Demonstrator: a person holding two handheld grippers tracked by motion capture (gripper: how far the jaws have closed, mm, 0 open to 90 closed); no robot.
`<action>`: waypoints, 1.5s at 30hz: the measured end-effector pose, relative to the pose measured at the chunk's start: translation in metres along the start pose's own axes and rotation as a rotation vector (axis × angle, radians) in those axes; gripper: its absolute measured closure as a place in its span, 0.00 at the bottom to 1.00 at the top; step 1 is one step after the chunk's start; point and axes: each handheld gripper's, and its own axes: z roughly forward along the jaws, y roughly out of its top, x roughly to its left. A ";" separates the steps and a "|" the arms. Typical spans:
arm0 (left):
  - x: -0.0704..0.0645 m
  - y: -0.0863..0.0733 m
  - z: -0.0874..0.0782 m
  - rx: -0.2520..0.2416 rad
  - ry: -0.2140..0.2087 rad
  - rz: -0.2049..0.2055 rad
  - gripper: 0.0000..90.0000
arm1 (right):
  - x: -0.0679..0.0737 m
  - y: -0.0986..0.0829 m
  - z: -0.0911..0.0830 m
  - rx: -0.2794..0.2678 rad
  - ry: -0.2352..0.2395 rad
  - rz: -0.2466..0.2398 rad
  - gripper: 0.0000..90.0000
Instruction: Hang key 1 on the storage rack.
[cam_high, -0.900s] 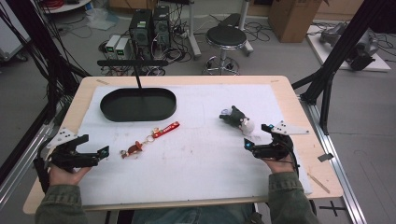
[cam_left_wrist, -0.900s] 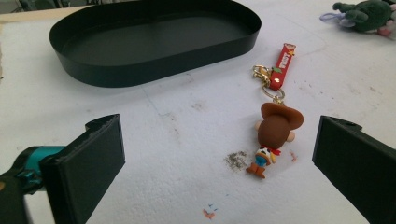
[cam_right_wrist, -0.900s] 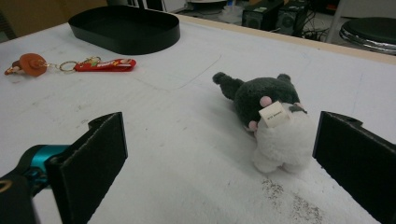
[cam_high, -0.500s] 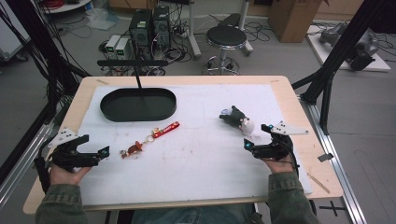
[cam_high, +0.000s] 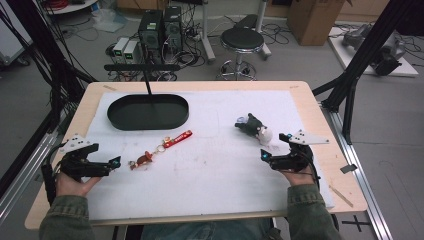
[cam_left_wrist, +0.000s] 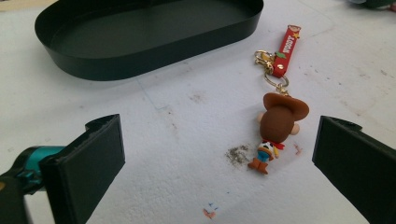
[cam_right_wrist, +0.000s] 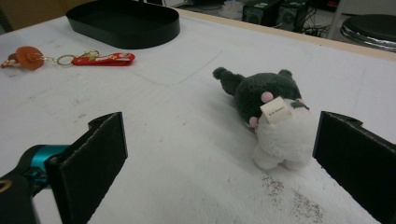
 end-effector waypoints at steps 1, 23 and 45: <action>0.000 0.001 0.001 0.003 0.003 0.000 0.03 | 0.000 0.000 0.000 0.004 -0.005 0.008 0.02; -0.026 0.067 0.047 0.150 -0.058 0.191 0.03 | -0.002 -0.001 0.002 0.010 -0.012 0.031 0.02; -0.031 0.103 0.082 0.252 -0.108 0.235 0.03 | -0.001 -0.002 0.004 0.032 0.001 0.020 0.02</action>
